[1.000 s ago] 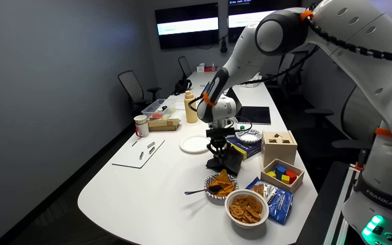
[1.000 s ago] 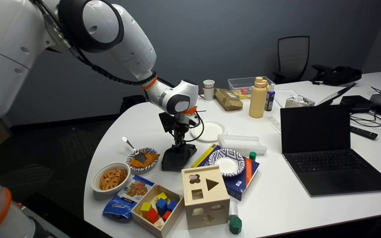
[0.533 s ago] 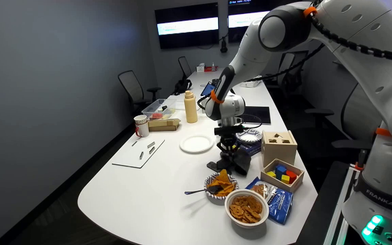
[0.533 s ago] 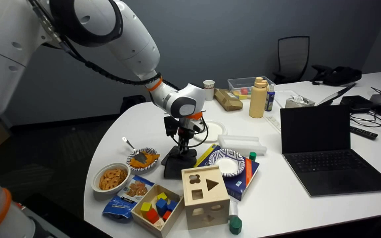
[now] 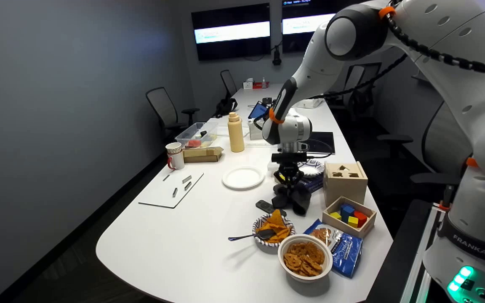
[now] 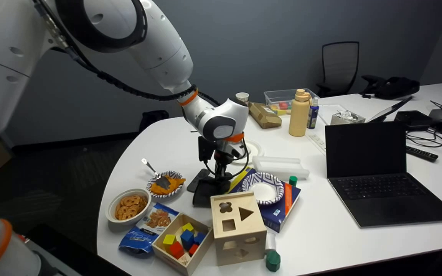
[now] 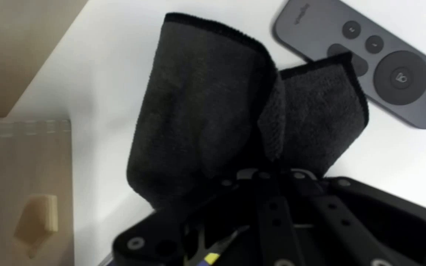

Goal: Use the black towel to wipe next to the remote

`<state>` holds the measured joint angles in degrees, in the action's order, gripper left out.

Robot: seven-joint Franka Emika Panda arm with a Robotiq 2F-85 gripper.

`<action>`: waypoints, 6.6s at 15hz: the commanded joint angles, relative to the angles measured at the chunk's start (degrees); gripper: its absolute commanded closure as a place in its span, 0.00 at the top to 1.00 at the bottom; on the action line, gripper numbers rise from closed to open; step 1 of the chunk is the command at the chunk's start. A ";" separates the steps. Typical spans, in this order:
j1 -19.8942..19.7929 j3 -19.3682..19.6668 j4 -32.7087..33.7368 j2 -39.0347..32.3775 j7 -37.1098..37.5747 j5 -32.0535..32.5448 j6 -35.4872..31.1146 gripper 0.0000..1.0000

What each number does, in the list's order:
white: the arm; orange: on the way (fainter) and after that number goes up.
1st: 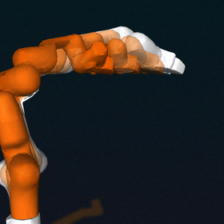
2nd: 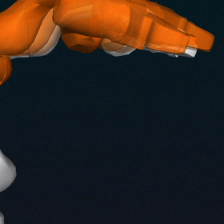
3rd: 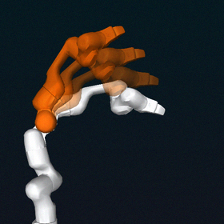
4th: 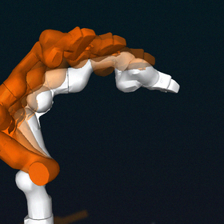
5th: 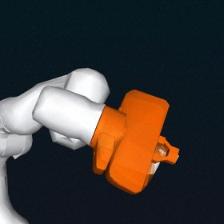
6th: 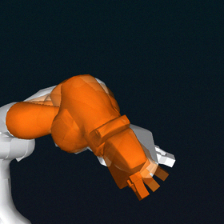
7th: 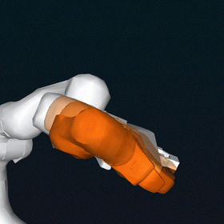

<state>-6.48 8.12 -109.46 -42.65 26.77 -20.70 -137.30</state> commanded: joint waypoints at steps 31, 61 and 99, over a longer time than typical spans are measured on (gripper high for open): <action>2.72 -1.77 -11.61 7.23 -0.59 -0.55 6.59 0.01; -0.38 -7.02 12.89 -6.34 -6.79 -0.07 1.56 0.01; 9.05 8.27 -12.40 8.12 19.51 16.02 3.93 0.29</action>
<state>1.88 16.10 -119.75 -36.52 43.61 -6.76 -132.66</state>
